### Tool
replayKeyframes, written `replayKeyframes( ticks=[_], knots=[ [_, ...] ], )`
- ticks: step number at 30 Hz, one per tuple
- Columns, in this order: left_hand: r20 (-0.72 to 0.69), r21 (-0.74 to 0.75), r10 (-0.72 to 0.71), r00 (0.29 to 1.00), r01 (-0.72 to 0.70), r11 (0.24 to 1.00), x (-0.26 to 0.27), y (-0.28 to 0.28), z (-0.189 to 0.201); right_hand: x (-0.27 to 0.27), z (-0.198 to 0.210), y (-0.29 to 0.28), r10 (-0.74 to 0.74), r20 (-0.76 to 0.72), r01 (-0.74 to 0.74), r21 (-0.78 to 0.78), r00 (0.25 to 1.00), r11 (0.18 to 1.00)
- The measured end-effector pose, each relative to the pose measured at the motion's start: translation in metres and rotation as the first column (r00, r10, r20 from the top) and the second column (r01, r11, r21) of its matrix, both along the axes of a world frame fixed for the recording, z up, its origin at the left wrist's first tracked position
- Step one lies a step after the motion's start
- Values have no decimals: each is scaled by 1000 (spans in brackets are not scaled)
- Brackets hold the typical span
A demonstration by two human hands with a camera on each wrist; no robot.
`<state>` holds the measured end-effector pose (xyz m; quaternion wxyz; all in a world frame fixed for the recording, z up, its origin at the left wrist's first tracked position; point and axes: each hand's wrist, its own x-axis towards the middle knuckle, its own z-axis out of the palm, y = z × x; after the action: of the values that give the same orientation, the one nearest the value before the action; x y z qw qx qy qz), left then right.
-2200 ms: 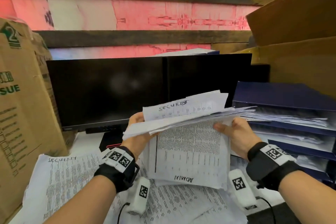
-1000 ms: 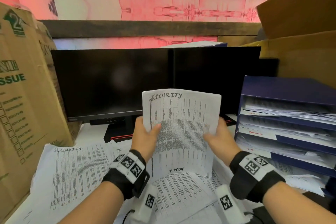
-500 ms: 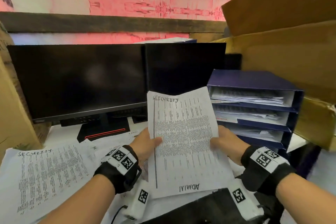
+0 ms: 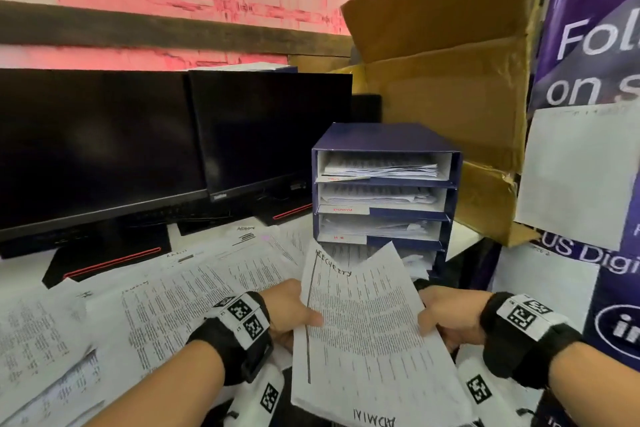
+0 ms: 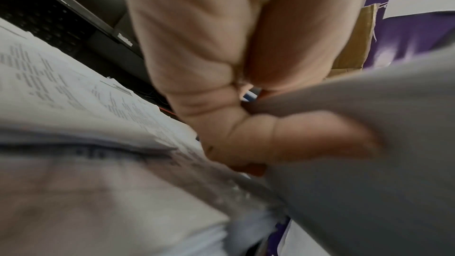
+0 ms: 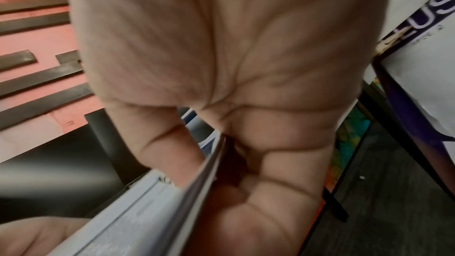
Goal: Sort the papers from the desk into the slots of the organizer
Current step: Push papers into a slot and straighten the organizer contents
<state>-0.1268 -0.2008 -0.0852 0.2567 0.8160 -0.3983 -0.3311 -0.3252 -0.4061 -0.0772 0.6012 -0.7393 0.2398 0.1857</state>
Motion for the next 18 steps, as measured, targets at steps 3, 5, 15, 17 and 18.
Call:
replayKeyframes(
  ticks=[3, 5, 15, 17, 18],
  knots=[
    [30, 14, -27, 999, 26, 1000, -4, -14, 6, -9, -2, -10, -75, -18, 76, 22, 997, 997],
    [23, -4, -50, 998, 50, 999, -4, -22, 9, -16, -5, -17, -131, -23, 132, 44, 991, 990],
    [-199, -134, -45, 979, 18, 991, 23, -30, 2, -30, -8, -34, -321, 59, 308, 163, 945, 937],
    [-229, -159, -9, 973, -28, 987, 27, -29, 5, -30, -6, -37, -348, 83, 325, 210, 934, 922],
    [-266, -177, 9, 964, -58, 983, 28, -29, 5, -30, -4, -37, -345, 92, 318, 228, 934, 920]
  ],
)
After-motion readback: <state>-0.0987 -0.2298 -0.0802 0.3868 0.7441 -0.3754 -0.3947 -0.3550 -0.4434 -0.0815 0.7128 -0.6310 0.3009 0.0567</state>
